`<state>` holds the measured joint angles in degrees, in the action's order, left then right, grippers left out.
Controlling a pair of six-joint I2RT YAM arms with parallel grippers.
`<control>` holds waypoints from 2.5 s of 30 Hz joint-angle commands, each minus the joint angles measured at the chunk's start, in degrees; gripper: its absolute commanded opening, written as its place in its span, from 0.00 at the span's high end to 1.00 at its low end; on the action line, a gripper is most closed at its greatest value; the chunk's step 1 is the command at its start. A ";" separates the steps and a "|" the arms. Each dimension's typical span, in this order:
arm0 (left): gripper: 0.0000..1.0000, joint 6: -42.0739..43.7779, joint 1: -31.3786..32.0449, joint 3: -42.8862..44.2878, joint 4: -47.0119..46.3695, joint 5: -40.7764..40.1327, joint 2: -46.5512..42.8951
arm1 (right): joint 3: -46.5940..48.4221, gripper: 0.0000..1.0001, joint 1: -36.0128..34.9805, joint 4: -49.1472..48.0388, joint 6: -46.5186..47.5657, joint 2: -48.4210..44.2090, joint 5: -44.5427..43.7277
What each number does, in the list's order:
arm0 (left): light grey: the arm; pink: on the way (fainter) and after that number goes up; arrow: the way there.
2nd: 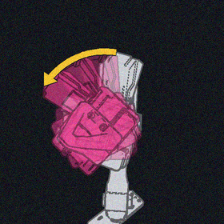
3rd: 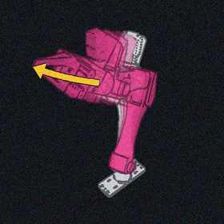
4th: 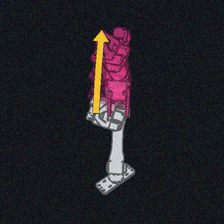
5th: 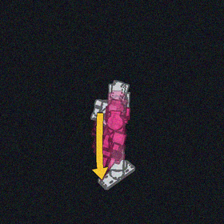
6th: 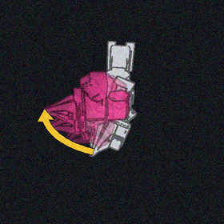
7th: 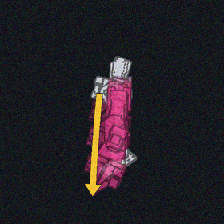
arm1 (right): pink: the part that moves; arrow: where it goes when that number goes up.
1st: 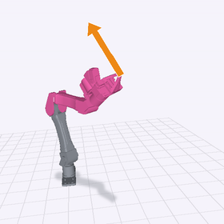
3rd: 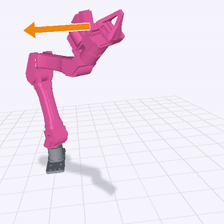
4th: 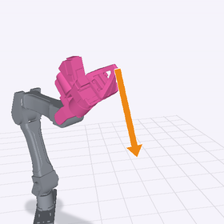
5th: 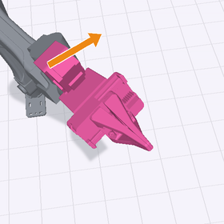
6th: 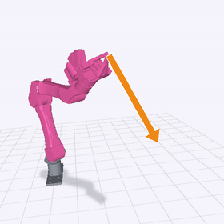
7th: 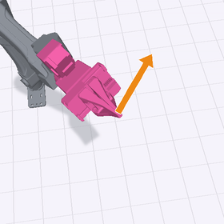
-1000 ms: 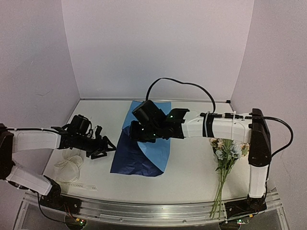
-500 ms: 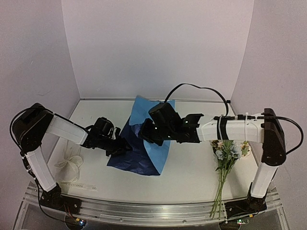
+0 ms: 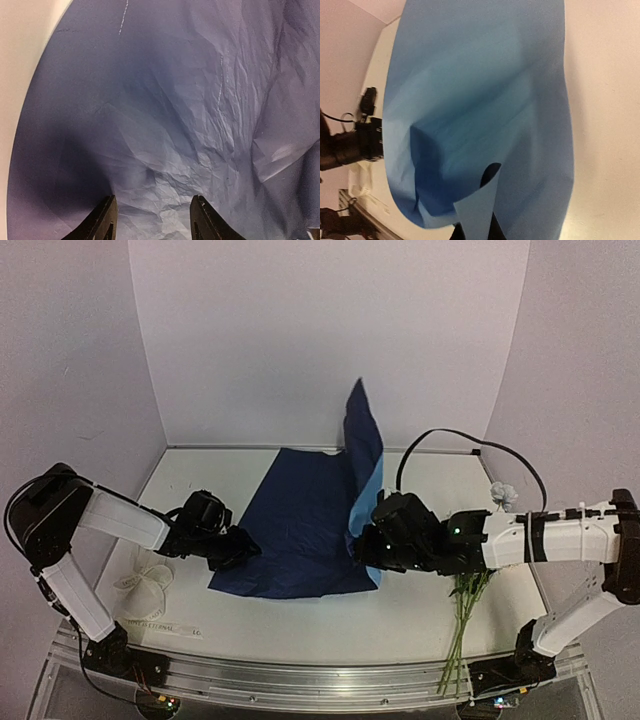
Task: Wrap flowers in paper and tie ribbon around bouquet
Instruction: Flatten out the folded wrapping paper at the center of the board, then adjust the flattened wrapping paper at the center of the board.
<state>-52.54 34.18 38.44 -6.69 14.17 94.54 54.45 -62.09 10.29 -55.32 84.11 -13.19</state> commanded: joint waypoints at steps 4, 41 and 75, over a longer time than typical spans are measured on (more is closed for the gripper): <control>0.48 2.79 -2.98 -3.21 13.66 -6.21 0.42 | -9.22 0.81 -4.25 5.13 1.94 -5.50 -10.19; 0.27 23.96 3.95 44.49 32.00 -11.60 16.17 | -3.46 0.16 18.41 33.25 20.14 -11.92 21.33; 0.39 40.24 34.29 35.47 31.97 -15.79 22.85 | -9.60 0.15 27.06 46.56 18.30 -20.07 12.55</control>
<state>-16.14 68.24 82.56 21.97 -7.51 122.14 46.01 -35.29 55.08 -34.58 64.01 2.36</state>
